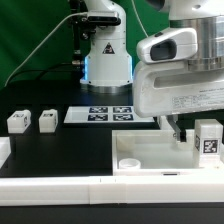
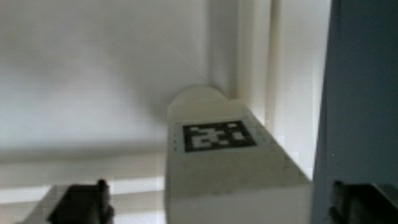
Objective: Assemble one leg
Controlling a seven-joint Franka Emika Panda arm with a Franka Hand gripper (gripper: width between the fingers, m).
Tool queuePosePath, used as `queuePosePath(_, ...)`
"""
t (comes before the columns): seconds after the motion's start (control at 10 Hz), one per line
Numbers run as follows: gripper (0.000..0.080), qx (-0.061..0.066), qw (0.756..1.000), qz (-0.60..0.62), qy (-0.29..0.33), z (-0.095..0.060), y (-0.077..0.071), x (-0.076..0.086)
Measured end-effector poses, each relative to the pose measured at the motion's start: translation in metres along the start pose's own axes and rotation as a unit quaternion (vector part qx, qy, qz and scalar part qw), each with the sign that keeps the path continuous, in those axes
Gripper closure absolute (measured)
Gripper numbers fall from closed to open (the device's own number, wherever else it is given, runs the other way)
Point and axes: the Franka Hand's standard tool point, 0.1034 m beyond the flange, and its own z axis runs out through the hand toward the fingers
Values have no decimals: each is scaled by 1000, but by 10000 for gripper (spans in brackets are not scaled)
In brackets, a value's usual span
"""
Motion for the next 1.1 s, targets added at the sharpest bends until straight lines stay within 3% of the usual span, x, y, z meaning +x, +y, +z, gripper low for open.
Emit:
queuePosePath(0.1, 291, 0, 1000, -1, 0, 0, -2, 0)
queuePosePath(0.2, 431, 0, 1000, -2, 0, 0, -2, 0)
queuePosePath(0.3, 508, 0, 1000, -2, 0, 0, -2, 0)
queuePosePath(0.7, 508, 1, 1000, 12, 0, 0, -2, 0)
queuePosePath(1.1, 506, 3, 985, 174, -1, 1, -1, 0)
